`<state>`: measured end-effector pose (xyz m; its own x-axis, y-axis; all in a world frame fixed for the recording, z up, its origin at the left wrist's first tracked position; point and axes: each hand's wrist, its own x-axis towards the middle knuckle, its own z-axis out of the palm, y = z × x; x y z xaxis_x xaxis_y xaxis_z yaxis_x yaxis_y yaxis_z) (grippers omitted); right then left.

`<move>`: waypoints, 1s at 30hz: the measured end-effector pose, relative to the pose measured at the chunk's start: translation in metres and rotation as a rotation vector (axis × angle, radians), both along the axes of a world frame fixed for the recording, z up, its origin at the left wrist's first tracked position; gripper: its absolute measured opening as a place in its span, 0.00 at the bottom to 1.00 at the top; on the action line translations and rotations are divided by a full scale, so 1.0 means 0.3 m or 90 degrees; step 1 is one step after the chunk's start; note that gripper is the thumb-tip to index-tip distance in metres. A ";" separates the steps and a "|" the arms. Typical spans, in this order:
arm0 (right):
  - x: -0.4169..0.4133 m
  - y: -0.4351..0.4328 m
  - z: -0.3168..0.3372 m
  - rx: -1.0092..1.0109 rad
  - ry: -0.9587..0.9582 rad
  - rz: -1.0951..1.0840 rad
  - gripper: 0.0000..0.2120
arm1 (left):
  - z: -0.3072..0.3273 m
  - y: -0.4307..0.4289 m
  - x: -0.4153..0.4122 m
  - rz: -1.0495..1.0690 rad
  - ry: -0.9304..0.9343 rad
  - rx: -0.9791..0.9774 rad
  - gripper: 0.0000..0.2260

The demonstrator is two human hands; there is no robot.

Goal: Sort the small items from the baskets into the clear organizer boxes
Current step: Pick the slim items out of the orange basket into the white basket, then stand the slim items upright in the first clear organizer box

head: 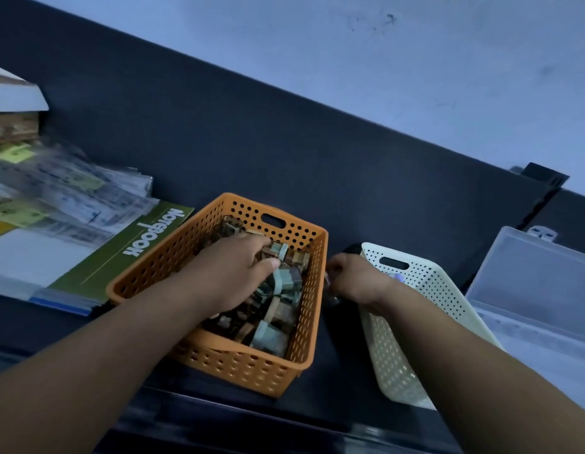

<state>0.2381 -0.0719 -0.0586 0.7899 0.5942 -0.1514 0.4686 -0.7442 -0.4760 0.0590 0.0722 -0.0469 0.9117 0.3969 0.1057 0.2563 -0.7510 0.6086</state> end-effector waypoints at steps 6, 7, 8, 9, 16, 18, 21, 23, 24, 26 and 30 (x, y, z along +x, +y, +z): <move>-0.054 -0.100 0.097 0.265 0.095 -0.050 0.18 | 0.014 -0.009 0.000 0.009 0.010 -0.023 0.23; -0.062 -0.131 0.126 0.291 0.101 -0.057 0.18 | 0.016 -0.015 0.003 0.005 0.007 -0.022 0.23; -0.068 -0.173 0.152 0.311 0.102 -0.063 0.17 | 0.020 -0.028 0.010 -0.006 0.003 -0.016 0.23; -0.070 -0.213 0.173 0.320 0.096 -0.067 0.17 | 0.025 -0.044 0.017 -0.020 -0.002 -0.008 0.23; -0.030 -0.440 0.196 0.167 -0.048 -0.129 0.17 | 0.109 -0.209 0.099 -0.144 -0.034 0.062 0.25; -0.021 -0.479 0.185 0.112 -0.051 -0.122 0.16 | 0.126 -0.267 0.136 -0.168 -0.026 0.074 0.25; 0.006 -0.519 0.170 0.068 -0.052 -0.095 0.14 | 0.134 -0.346 0.200 -0.200 -0.014 0.099 0.25; 0.029 -0.530 0.163 0.046 -0.069 -0.068 0.13 | 0.131 -0.389 0.247 -0.208 0.018 0.129 0.25; 0.041 -0.532 0.157 0.037 -0.077 -0.052 0.13 | 0.127 -0.411 0.273 -0.204 0.038 0.146 0.25; 0.067 -0.531 0.143 0.014 -0.082 -0.016 0.11 | 0.113 -0.458 0.327 -0.195 0.076 0.169 0.24; 0.107 -0.503 0.112 -0.068 -0.027 0.064 0.13 | 0.082 -0.524 0.407 -0.159 0.108 0.173 0.19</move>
